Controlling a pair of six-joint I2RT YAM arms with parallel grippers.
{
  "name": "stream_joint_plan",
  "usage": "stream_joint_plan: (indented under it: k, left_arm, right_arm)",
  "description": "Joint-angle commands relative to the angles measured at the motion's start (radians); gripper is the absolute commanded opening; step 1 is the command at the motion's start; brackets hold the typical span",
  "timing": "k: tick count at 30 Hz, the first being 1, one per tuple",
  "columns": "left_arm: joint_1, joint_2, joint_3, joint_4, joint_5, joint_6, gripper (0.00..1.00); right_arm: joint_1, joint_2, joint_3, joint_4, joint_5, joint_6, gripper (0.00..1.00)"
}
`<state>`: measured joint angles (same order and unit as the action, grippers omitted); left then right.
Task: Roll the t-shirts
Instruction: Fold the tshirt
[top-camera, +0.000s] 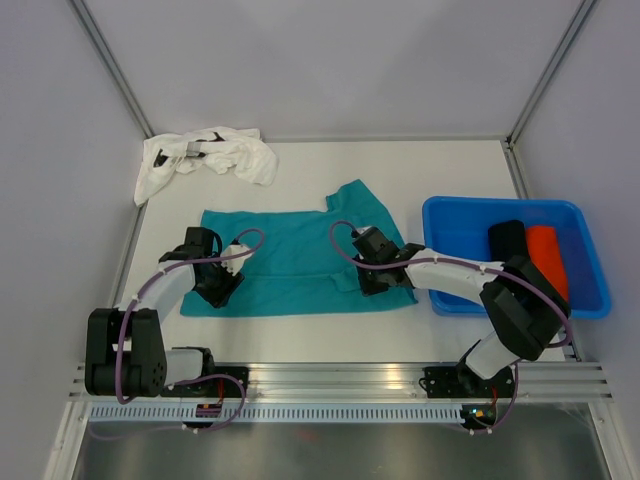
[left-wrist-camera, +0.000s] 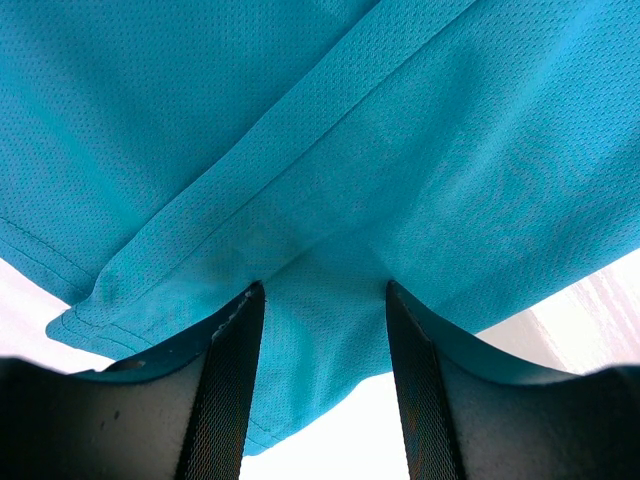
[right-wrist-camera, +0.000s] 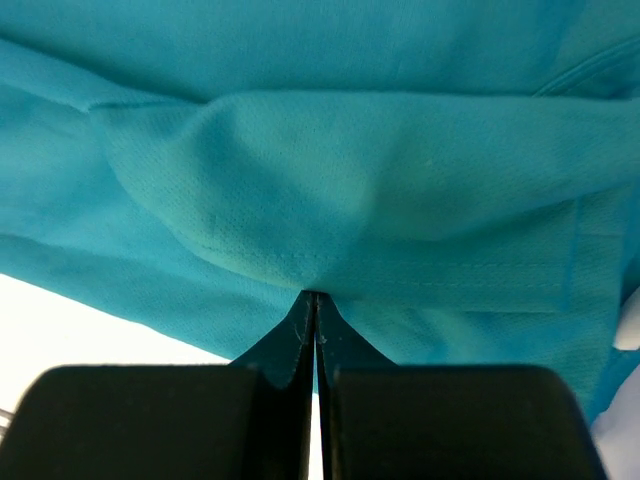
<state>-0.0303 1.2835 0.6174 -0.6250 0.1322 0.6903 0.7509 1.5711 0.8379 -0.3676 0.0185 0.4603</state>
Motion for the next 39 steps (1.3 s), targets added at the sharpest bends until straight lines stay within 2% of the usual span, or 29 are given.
stream_joint_plan:
  k: [1,7,17,25,28,32,36,38,39]
  left_arm:
    - [-0.003,0.039,-0.031,0.053,-0.020,-0.012,0.58]
    - [-0.003,0.033,-0.030,0.054,-0.028,-0.009,0.58]
    - [-0.003,0.013,-0.035,0.050,-0.046,-0.009,0.58]
    - [-0.003,-0.012,-0.022,0.039,-0.055,-0.005,0.58]
    - [-0.003,-0.013,-0.013,0.030,-0.059,-0.005,0.58]
    - [-0.003,-0.024,-0.008,0.021,-0.059,-0.005,0.58]
    - [-0.003,-0.039,0.002,0.010,-0.037,-0.017,0.59]
    - [-0.003,-0.042,0.013,0.004,-0.007,-0.021,0.59]
    - [-0.003,-0.039,0.024,0.004,0.001,-0.031,0.59]
  right_arm:
    - [0.005,0.018,0.056,-0.010,0.064,-0.028,0.00]
    - [0.004,0.073,0.108,0.001,0.115,-0.057,0.00]
    - [-0.019,0.194,0.312,-0.008,0.158,-0.143,0.00]
    - [-0.091,0.305,0.446,0.033,0.121,-0.212,0.00]
    - [-0.117,0.349,0.545,-0.002,0.106,-0.230,0.00]
    - [-0.122,0.299,0.626,-0.073,0.115,-0.255,0.00]
    - [-0.114,0.202,0.511,-0.060,0.071,-0.215,0.00]
    - [-0.090,0.181,0.446,-0.048,0.035,-0.186,0.05]
    - [-0.078,0.178,0.435,-0.048,0.046,-0.151,0.23]
